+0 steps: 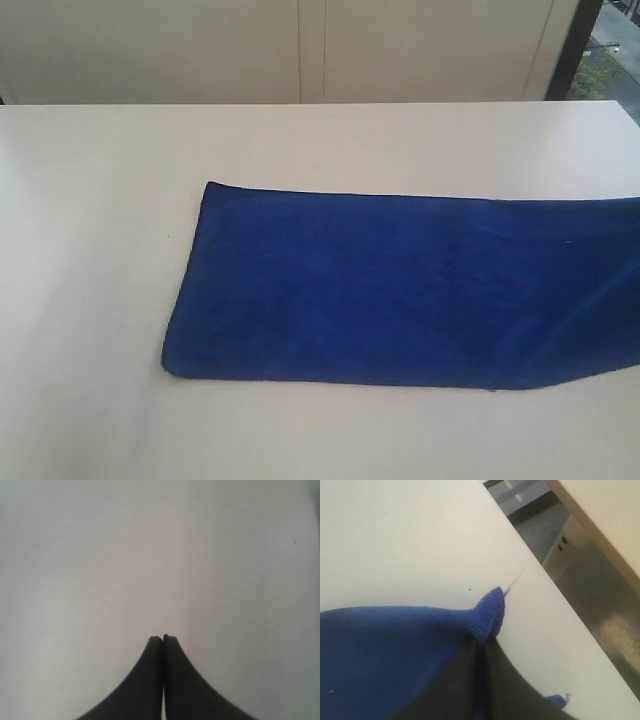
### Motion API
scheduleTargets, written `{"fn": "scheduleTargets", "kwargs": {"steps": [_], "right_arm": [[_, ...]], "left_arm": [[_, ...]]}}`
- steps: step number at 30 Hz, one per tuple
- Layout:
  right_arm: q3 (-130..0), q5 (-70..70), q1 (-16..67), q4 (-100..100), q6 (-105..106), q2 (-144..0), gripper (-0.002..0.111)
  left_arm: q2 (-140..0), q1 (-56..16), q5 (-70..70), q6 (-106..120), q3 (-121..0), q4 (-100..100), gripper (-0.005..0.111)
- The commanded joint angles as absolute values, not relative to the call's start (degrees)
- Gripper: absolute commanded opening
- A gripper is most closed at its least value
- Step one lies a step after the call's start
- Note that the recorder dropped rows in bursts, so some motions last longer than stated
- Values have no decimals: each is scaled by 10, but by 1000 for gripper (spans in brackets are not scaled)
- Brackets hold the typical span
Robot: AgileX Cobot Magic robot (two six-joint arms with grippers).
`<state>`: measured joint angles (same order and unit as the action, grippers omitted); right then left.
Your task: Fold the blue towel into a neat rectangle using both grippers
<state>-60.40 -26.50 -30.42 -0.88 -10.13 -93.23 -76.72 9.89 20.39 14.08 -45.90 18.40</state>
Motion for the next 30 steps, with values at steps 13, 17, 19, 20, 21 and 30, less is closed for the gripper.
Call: {"fn": "scheduleTargets", "kwargs": {"steps": [13, 17, 19, 20, 21, 30], "right_arm": [[-670, -300, -1, 7, -62, -835, 0], [-713, -306, 84, 7, -62, -835, 0], [-732, -308, 125, 7, -62, -841, 0], [-744, -312, 148, 7, -62, -849, 0], [-756, -313, 169, 7, -62, -860, 0], [-844, -284, 312, 7, -64, -1063, 0]], "left_arm": [[-767, 101, 217, 137, -455, 224, 0], [-767, 101, 220, 137, -455, 226, 0], [-767, 101, 221, 137, -455, 227, 0], [-767, 101, 221, 137, -455, 227, 0], [-767, 101, 221, 137, -455, 227, 0], [-767, 101, 226, 137, -455, 228, 0]]}}
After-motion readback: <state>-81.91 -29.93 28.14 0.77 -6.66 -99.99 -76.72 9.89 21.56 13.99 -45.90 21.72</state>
